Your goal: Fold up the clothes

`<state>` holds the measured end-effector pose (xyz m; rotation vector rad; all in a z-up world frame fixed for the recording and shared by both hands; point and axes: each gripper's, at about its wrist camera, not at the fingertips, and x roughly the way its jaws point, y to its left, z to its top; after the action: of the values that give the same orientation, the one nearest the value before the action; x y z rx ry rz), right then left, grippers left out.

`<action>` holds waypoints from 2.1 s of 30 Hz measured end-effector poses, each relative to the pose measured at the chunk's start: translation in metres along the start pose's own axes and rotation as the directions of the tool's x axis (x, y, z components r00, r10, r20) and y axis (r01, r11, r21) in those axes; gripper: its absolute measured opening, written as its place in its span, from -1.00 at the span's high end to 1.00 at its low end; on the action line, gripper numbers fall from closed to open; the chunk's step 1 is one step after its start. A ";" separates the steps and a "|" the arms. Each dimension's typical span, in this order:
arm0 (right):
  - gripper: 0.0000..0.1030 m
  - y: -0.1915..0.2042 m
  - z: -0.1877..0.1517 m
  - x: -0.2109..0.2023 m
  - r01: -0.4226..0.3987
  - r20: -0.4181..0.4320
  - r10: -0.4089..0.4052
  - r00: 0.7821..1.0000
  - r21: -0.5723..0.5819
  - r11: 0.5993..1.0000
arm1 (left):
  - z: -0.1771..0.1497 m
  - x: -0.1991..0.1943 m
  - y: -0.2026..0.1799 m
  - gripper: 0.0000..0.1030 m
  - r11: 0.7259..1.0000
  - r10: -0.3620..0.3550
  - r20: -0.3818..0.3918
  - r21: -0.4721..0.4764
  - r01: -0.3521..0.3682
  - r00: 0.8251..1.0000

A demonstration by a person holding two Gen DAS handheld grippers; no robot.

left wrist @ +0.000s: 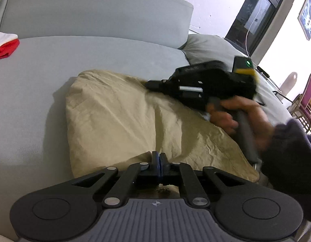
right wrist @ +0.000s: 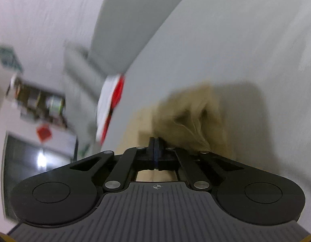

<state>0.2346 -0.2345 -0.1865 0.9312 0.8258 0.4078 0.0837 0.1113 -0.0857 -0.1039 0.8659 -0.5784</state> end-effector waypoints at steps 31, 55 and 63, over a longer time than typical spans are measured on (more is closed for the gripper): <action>0.27 0.128 -0.174 -0.161 0.509 0.098 -0.578 0.810 -0.609 0.609 | -0.063 -0.087 -0.080 0.50 0.981 -0.048 -0.097 0.185 0.066 0.994; 0.68 0.095 -0.098 -0.099 0.693 0.271 -0.643 0.716 -0.380 0.612 | -0.048 -0.114 -0.015 0.70 0.988 0.131 -0.008 -0.078 -0.132 0.991; -0.41 0.095 -0.123 -0.179 0.447 0.148 -0.423 0.894 -0.221 0.867 | -0.031 -0.152 0.030 -0.28 0.943 0.141 0.171 -0.323 -0.079 0.975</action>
<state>0.0289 -0.2290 -0.0681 0.5014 0.8480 0.0668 -0.0033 0.2196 -0.0112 -0.3937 0.7643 -0.3141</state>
